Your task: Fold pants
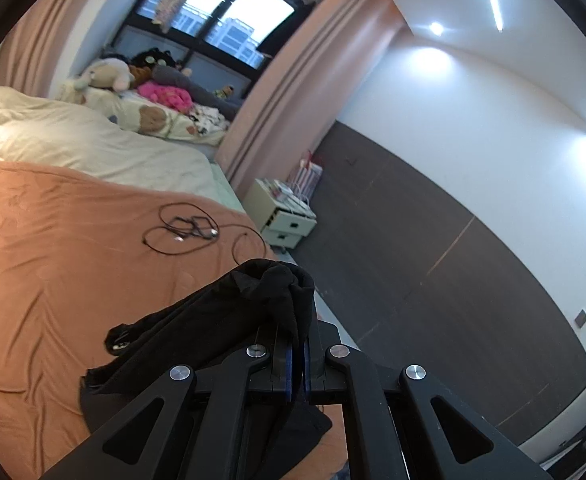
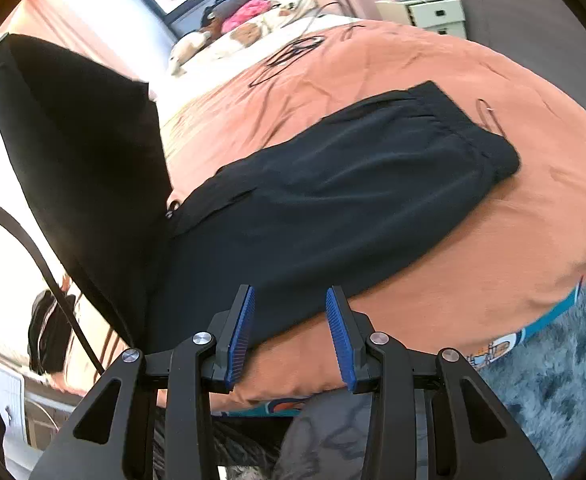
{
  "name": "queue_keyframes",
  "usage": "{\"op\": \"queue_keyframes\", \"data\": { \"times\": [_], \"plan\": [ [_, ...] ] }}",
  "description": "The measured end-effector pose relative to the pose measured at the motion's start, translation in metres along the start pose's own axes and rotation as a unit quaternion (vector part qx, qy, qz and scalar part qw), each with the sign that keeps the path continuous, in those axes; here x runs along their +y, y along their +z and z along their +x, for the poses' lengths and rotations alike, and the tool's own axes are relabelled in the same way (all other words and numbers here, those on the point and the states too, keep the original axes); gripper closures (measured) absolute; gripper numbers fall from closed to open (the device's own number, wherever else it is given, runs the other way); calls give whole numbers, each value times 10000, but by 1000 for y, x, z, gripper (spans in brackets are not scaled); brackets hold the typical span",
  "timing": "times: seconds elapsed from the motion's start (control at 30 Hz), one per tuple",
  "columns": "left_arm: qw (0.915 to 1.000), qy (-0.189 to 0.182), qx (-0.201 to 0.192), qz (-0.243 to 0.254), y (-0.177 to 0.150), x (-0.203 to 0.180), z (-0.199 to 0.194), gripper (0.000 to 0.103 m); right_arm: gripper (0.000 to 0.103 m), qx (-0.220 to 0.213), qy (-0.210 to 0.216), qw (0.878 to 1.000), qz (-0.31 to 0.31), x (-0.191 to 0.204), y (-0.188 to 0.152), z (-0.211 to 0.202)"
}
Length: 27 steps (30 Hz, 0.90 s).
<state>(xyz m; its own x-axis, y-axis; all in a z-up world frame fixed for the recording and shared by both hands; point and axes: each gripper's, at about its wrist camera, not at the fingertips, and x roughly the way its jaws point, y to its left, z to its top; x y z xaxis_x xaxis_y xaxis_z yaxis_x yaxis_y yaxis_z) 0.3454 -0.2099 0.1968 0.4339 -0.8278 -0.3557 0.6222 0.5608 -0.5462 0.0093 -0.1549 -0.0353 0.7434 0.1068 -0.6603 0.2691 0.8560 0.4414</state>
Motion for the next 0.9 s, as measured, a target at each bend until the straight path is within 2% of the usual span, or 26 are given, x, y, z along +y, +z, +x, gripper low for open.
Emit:
{"op": "queue_keyframes", "data": {
  "times": [0.27,0.47,0.7,0.9],
  "plan": [
    [9987,-100,503,70,-16,-20,75,100,68,-110,-51,9993,355,-37,4,-9],
    [9948,-193,1002,23,-44,-27,135,100,68,-92,-90,9983,574,-61,1,-10],
    [9848,-370,1695,-63,-100,-36,190,100,68,-136,-189,9965,803,-87,-1,-14],
    [9757,-620,2101,-91,-133,-54,225,100,68,-162,-223,9951,949,-100,-3,-20]
  ]
}}
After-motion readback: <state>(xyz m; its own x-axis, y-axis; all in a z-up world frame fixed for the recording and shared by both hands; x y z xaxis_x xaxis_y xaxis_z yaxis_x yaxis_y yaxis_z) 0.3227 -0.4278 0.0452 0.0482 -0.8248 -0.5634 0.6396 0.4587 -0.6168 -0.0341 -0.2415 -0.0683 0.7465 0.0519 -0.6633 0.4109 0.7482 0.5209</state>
